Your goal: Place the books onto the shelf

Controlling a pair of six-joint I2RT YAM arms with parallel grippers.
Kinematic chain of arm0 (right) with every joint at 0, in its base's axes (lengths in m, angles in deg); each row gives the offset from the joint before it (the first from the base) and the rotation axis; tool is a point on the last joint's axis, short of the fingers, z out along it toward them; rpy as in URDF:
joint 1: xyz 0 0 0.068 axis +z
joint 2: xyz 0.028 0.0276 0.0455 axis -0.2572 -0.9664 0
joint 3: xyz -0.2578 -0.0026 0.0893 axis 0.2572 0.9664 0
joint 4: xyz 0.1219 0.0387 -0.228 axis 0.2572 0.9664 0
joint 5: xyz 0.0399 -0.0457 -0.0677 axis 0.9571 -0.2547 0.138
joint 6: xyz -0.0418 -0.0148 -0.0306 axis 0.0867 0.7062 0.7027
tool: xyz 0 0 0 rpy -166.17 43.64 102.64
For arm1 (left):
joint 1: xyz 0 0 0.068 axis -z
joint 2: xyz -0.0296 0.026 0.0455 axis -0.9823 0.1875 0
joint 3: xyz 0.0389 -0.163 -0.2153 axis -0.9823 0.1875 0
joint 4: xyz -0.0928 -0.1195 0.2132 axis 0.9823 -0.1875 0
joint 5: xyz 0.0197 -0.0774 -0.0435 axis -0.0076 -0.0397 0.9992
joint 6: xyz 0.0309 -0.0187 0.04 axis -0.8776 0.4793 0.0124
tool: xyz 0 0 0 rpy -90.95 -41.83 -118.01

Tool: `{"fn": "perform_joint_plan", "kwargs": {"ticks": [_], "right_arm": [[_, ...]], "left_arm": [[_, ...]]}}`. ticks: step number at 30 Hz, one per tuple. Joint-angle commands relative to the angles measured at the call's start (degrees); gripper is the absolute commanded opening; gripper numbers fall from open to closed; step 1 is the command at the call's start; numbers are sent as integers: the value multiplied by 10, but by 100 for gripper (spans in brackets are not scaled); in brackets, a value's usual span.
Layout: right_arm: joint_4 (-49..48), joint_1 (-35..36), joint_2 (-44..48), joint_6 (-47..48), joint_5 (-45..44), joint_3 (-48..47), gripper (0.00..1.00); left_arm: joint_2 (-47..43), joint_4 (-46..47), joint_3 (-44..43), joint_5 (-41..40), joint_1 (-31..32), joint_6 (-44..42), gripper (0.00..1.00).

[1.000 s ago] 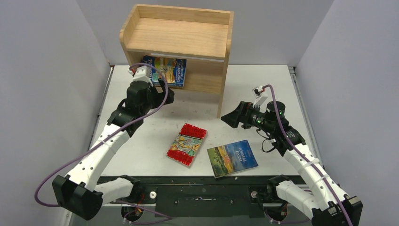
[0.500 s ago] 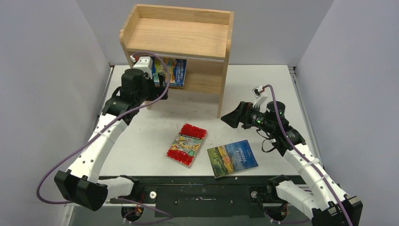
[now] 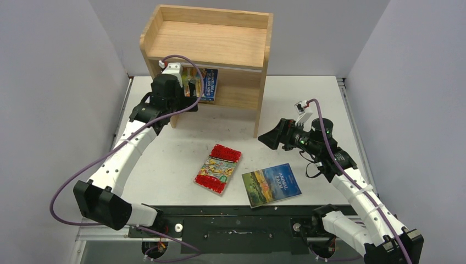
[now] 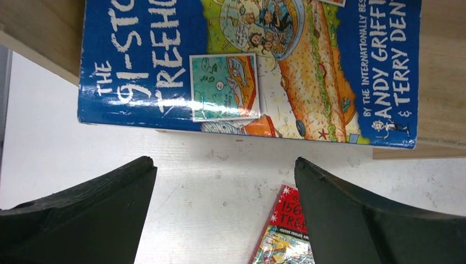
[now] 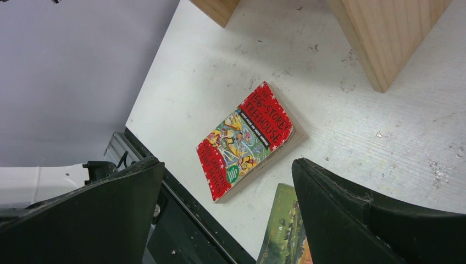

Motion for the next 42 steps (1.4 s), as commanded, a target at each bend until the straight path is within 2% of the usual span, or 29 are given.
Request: {"fn": "perform_joint_plan", "kwargs": {"ticks": [1,3,4,7,16,42], "right_arm": [[-26,-1,-3,3,-7,-11,90],[-26,-1,-4,3,-8,-11,90],[-25,-1,-6,3,-7,-12,90],[-22,-1,-8,5,-10,-16,90],[-15,-1,-8,5,-14,-17,90],[-12,-1,-7,8,-14,-17,90]], "left_arm": [[5,48,-16,-28,0,-11,98],[9,61,-14,-28,0,-13,100],[10,69,-11,-26,0,-15,95],[14,91,-9,-19,-2,-19,87],[32,130,-3,-10,-12,-22,77],[6,150,16,-48,-36,-40,75]]}}
